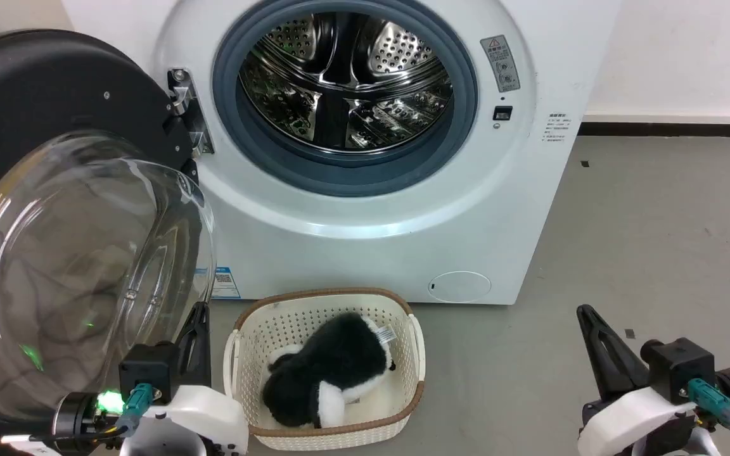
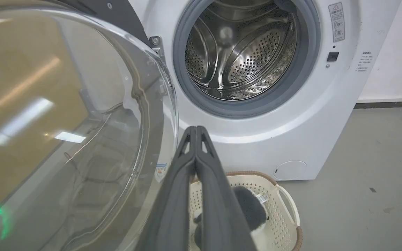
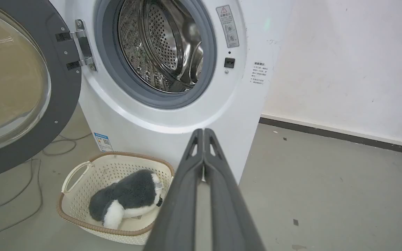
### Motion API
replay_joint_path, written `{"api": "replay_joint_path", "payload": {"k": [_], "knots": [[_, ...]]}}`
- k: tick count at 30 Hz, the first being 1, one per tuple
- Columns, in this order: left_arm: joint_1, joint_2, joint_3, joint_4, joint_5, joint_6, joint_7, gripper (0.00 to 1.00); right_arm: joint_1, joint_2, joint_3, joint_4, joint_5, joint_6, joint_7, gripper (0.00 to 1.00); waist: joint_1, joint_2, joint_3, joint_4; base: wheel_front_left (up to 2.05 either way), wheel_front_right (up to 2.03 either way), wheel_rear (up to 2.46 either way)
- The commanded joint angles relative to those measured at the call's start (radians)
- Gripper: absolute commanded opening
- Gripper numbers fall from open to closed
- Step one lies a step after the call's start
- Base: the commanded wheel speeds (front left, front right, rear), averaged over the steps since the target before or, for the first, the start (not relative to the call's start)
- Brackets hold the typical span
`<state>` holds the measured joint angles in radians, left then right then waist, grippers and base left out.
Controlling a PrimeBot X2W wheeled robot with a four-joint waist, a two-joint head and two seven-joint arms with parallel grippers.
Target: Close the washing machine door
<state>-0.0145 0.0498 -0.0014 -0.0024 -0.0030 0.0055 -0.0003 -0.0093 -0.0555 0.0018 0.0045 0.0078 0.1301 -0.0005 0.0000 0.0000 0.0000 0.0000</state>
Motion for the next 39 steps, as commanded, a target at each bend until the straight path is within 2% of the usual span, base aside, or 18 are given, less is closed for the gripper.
{"api": "replay_joint_path", "payload": {"k": [1,24,25,38,39], "knots": [[0.015,0.0,0.001,0.002,0.003,-0.005,0.0,0.0,0.009,0.005,-0.002,-0.005,-0.008,0.001,0.0,0.0,0.0,0.0,0.0,0.0,0.0,0.0,0.0],[0.015,0.0,0.001,0.002,0.003,-0.005,0.0,0.0,0.009,0.005,-0.002,-0.005,-0.008,0.001,0.0,0.0,0.0,0.0,0.0,0.0,0.0,0.0,0.0],[0.0,0.0,0.0,0.0,0.0,0.0,0.0,1.0,0.0,0.0,0.0,0.0,0.0,0.0,0.0,1.0,0.0,0.0,0.0,0.0,0.0,0.0,0.0],[-0.006,0.002,-0.012,-0.006,0.003,0.033,-0.023,1.0,-0.002,0.0,-0.011,-0.001,0.028,0.0,-0.023,1.0,0.0,0.0,0.005,0.002,0.0,0.0,0.0],[-0.008,0.003,-0.013,-0.008,0.004,0.036,-0.025,0.45,-0.003,0.001,-0.012,-0.001,0.03,0.0,-0.025,1.0,0.0,0.0,0.006,0.003,0.0,0.0,0.0]]}}
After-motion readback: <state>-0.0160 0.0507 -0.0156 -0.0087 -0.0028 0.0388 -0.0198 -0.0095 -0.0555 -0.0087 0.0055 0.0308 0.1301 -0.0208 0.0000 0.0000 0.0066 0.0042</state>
